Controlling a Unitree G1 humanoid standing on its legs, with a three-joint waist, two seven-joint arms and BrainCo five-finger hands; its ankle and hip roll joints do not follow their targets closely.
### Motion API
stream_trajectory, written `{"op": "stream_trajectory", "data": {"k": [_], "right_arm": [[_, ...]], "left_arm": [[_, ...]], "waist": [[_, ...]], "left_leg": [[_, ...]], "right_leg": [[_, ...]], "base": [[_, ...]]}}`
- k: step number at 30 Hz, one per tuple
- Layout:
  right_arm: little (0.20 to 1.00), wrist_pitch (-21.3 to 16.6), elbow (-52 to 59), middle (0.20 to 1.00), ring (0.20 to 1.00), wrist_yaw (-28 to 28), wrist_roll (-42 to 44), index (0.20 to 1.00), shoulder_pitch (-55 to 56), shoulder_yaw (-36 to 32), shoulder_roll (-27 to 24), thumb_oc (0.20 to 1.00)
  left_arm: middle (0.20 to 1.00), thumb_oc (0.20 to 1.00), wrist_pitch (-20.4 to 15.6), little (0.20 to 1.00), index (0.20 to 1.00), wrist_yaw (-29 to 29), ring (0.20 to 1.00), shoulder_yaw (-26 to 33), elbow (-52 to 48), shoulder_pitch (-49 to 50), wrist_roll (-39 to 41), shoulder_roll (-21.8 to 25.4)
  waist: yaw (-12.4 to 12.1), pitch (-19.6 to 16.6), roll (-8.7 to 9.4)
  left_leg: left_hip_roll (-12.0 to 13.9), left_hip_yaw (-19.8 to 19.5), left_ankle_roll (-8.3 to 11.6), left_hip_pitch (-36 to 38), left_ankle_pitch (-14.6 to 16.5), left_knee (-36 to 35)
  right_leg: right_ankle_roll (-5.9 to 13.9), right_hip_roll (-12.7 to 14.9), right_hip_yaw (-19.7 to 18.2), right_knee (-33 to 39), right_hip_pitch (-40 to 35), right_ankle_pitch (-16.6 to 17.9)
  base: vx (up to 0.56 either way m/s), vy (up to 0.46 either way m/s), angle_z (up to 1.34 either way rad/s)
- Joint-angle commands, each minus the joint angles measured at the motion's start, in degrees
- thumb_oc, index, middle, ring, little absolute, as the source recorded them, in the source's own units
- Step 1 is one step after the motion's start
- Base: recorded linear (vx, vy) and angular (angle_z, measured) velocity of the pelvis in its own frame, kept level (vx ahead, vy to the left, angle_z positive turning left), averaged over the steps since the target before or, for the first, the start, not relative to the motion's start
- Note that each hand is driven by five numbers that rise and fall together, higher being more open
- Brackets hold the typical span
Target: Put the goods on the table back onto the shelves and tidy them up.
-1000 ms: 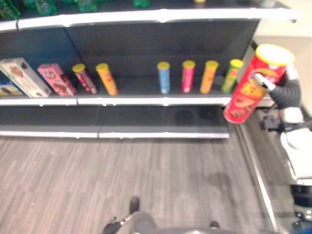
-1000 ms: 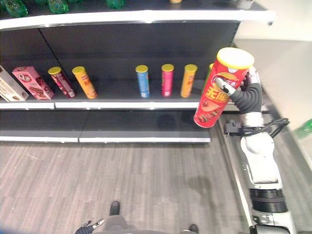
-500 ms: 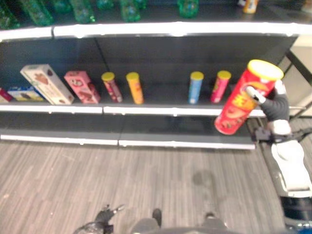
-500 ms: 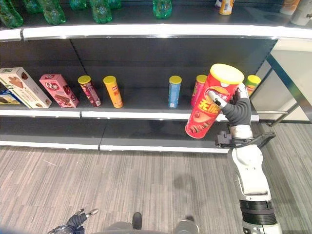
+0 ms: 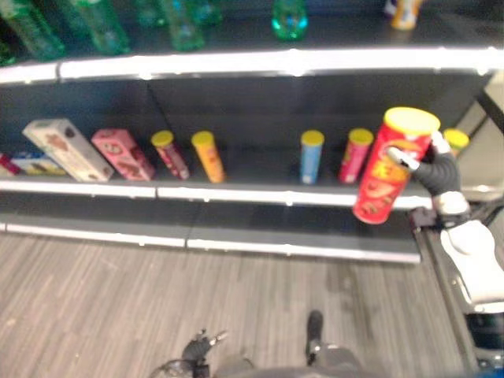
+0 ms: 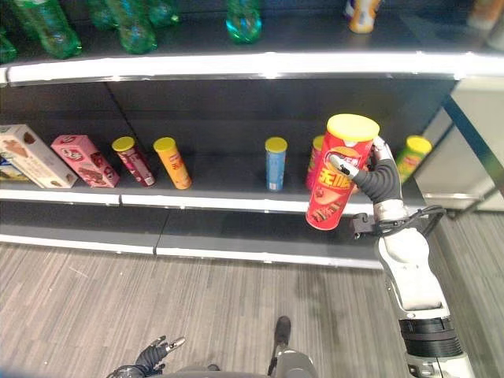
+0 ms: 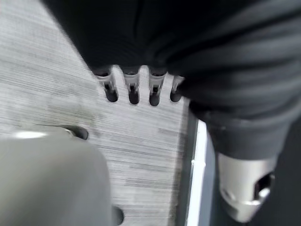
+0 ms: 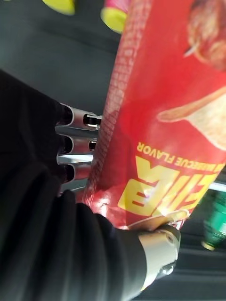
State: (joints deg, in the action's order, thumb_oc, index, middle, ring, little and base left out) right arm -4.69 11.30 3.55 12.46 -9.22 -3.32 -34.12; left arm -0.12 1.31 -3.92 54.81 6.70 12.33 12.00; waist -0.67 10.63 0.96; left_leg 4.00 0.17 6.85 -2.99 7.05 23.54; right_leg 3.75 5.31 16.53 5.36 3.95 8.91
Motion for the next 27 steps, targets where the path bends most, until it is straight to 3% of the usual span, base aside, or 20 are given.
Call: {"op": "stream_trajectory", "data": {"k": [1,3,4,5,6,7,8,10,12,13,15,16,19,21,23,27], "right_arm": [[0.200,-3.7,5.1,0.200,0.200,-0.3,1.5,0.200,-2.9,-2.2,-0.3,0.200],[0.200,-3.5,5.3,0.200,0.200,-1.3,1.6,0.200,-2.1,-1.5,0.0,0.200],[0.200,-3.5,5.3,0.200,0.200,-1.3,1.6,0.200,-2.0,-1.5,0.0,0.200],[0.200,-3.6,5.0,0.200,0.200,-1.5,1.9,0.200,-1.8,-1.1,0.2,0.200],[0.200,-3.6,4.3,0.200,0.200,-1.8,2.2,0.200,-1.7,0.1,0.1,0.200],[0.200,-3.6,4.3,0.200,0.200,-1.8,2.2,0.200,-1.8,0.1,0.1,0.200],[0.200,-3.7,3.9,0.200,0.200,-1.9,2.5,0.200,-1.7,0.6,0.1,0.200],[0.200,-3.6,3.5,0.200,0.200,-2.2,2.5,0.200,-1.6,1.7,0.2,0.200],[0.200,-3.5,3.3,0.200,0.200,-2.4,2.4,0.200,-1.7,2.1,0.2,0.200],[0.200,-3.1,3.0,0.200,0.200,-2.8,1.9,0.200,-1.9,2.5,0.7,0.200],[0.200,-3.0,3.2,0.200,0.200,-2.8,1.1,0.200,-1.6,2.2,0.9,0.200],[0.200,-2.7,3.3,0.200,0.200,-2.9,0.7,0.200,-2.2,2.3,1.9,0.200],[0.200,-2.8,3.3,0.200,0.200,-2.7,0.4,0.200,-4.5,3.0,3.1,0.200],[0.200,-2.7,3.1,0.200,0.200,-2.8,0.1,0.200,-5.4,3.4,3.4,0.200],[0.200,-2.5,2.4,0.200,0.200,-2.7,0.0,0.200,-6.3,4.0,3.9,0.200],[0.200,-1.9,2.2,0.200,0.200,-2.9,-0.8,0.200,-5.8,3.5,3.7,0.200]], "left_arm": [[1.000,1.000,-0.5,1.000,1.000,-0.1,1.000,-0.6,-2.2,1.7,0.3,2.8],[1.000,1.000,-0.4,1.000,1.000,-0.1,1.000,0.1,-2.5,2.6,0.2,2.9],[1.000,1.000,-0.4,1.000,1.000,-0.1,1.000,0.1,-2.5,2.6,0.2,2.9],[1.000,1.000,-0.4,1.000,1.000,-0.3,1.000,0.2,-2.3,2.8,0.3,2.9],[1.000,1.000,-0.6,1.000,1.000,-0.7,1.000,0.4,-2.5,3.2,1.0,3.1],[1.000,1.000,-0.6,1.000,1.000,-0.7,1.000,0.4,-2.5,3.3,1.0,3.1],[1.000,1.000,-0.8,1.000,1.000,-1.1,1.000,0.4,-2.5,3.3,1.5,3.3],[1.000,1.000,-1.0,1.000,1.000,-1.4,1.000,0.1,-2.4,3.8,2.0,3.2],[1.000,1.000,-1.2,1.000,1.000,-1.4,1.000,0.1,-2.4,3.8,2.0,3.2],[1.000,1.000,-1.4,1.000,1.000,-1.2,1.000,-0.2,-1.9,3.9,1.6,2.8],[1.000,1.000,-1.4,1.000,1.000,-1.0,1.000,-0.4,-1.5,3.6,1.0,2.9],[1.000,1.000,-1.5,1.000,1.000,-0.8,1.000,-0.7,-1.3,3.3,0.2,3.6],[1.000,1.000,-1.6,1.000,1.000,-0.8,1.000,0.2,-1.8,2.8,0.3,5.3],[1.000,1.000,-1.5,1.000,1.000,-0.7,1.000,0.4,-1.4,2.9,-0.1,5.7],[1.000,1.000,-1.6,1.000,1.000,-0.7,1.000,0.8,-0.4,3.0,-0.6,6.4],[1.000,1.000,-1.6,1.000,1.000,-0.4,1.000,1.0,-1.0,4.0,-1.0,6.6]], "waist": [[-0.8,-0.6,0.40],[-1.4,-1.1,0.44],[-1.4,-1.1,0.50],[-1.5,-1.3,0.13],[-2.0,-1.4,-0.83],[-2.0,-1.4,-0.86],[-2.3,-1.3,-1.52],[-2.9,-0.9,-3.17],[-3.0,-0.8,-3.44],[-2.9,-1.6,-4.50],[-2.7,-1.8,-4.63],[-2.7,-1.9,-3.96],[-3.5,-1.4,-2.70],[-3.6,-1.2,-2.47],[-3.5,-0.7,-2.28],[-3.5,-1.0,-2.43]], "left_leg": [[1.5,6.5,-1.57,-4.0,-1.4,6.0],[5.2,7.0,-1.96,-3.1,-0.6,-4.8],[5.1,7.1,-1.92,-2.8,-0.9,-5.3],[7.1,6.4,-1.12,-2.7,-3.7,-10.2],[9.4,4.1,0.17,-3.3,-8.6,-17.0],[9.4,4.1,0.25,-2.9,-9.0,-17.6],[10.5,2.5,1.19,-3.4,-11.5,-20.7],[11.3,-2.8,3.50,-4.6,-13.8,-24.2],[11.1,-4.4,3.85,-4.8,-13.3,-23.6],[10.6,-5.6,4.14,-4.0,-11.4,-24.0],[9.7,-5.0,3.87,-4.2,-10.3,-22.8],[7.1,-4.1,2.52,-4.6,-8.1,-20.8],[3.9,-1.3,-0.29,-5.8,-5.2,-18.3],[3.1,-0.3,-1.03,-5.7,-4.5,-17.9],[1.6,1.9,-2.40,-5.0,-3.9,-18.0],[-0.2,2.7,-3.88,-3.4,-3.5,-19.7]], "right_leg": [[0.74,0.6,-0.2,-2.1,-4.3,-7.2],[2.10,2.2,-0.4,-1.7,-5.3,-8.2],[2.09,2.3,-0.5,-1.8,-5.3,-8.2],[2.43,2.8,-0.5,-2.0,-5.4,-8.6],[3.03,3.2,-1.5,-2.5,-5.8,-9.8],[2.98,3.2,-1.5,-2.6,-5.8,-9.9],[3.36,3.4,-2.0,-3.0,-6.1,-10.5],[4.46,4.6,-3.9,-4.0,-7.3,-11.9],[4.75,5.4,-4.8,-4.2,-7.5,-11.9],[5.78,6.8,-5.6,-4.3,-7.9,-11.7],[6.47,8.4,-5.7,-3.9,-8.3,-11.0],[7.31,11.2,-7.3,-3.8,-7.5,-9.2],[8.27,14.8,-9.3,-4.6,-3.7,-6.0],[8.36,15.7,-9.5,-4.8,-2.7,-4.7],[8.73,17.3,-9.6,-5.8,-0.9,-1.2],[8.55,18.8,-8.3,-7.7,-0.4,-0.5]], "base": [[0.17,0.053,0.26],[0.21,0.150,-0.12],[0.16,0.189,0.10],[0.16,0.265,0.48],[0.16,0.264,0.70],[0.16,0.294,0.37],[0.18,0.364,0.08],[0.22,0.489,0.03],[0.13,0.306,-0.25],[0.12,0.257,-0.53],[0.15,0.427,-0.60],[0.13,0.543,-0.68],[0.02,0.385,-0.60],[0.00,0.234,-0.61],[0.02,0.273,-0.43],[0.04,0.203,-0.22]]}}
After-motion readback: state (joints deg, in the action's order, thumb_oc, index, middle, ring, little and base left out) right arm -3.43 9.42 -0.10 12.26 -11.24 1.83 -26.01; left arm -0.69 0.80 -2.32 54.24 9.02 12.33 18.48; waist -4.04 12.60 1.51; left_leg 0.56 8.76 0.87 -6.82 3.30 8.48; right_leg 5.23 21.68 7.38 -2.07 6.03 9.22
